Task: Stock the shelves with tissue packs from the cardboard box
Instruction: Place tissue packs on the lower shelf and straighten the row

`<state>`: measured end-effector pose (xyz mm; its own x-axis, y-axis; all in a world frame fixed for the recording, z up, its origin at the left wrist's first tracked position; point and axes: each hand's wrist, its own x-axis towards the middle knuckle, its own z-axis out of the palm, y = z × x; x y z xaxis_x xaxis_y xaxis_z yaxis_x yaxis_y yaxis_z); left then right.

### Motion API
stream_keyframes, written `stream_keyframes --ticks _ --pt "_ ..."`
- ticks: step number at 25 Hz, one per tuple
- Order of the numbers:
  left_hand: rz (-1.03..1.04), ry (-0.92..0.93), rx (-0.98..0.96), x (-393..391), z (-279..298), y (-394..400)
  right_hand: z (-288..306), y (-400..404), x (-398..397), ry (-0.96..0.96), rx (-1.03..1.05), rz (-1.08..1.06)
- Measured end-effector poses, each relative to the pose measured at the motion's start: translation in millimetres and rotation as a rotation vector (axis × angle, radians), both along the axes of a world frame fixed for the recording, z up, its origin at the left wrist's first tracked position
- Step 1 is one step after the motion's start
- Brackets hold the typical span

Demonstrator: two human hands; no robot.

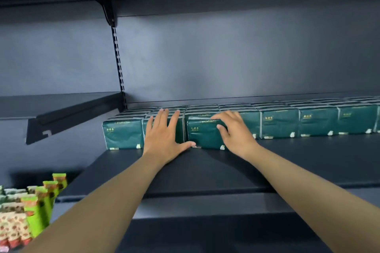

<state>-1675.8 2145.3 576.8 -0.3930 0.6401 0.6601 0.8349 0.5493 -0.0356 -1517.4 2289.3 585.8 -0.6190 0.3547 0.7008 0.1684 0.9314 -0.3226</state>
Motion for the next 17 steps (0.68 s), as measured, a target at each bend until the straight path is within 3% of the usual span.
stream_keyframes --ticks 4,9,12,17 --pt "-0.026 -0.021 0.053 -26 -10 23 -3 24 -29 -0.166 0.136 -0.029" --pt "-0.076 0.016 0.136 -30 -14 28 -9 21 -32 -0.196 0.230 -0.086" --pt "-0.086 0.027 0.166 -27 -12 24 -4 13 -23 -0.233 0.197 -0.147" --pt "-0.155 0.043 0.120 7 -7 -8 2 -14 38 -0.134 0.084 -0.223"
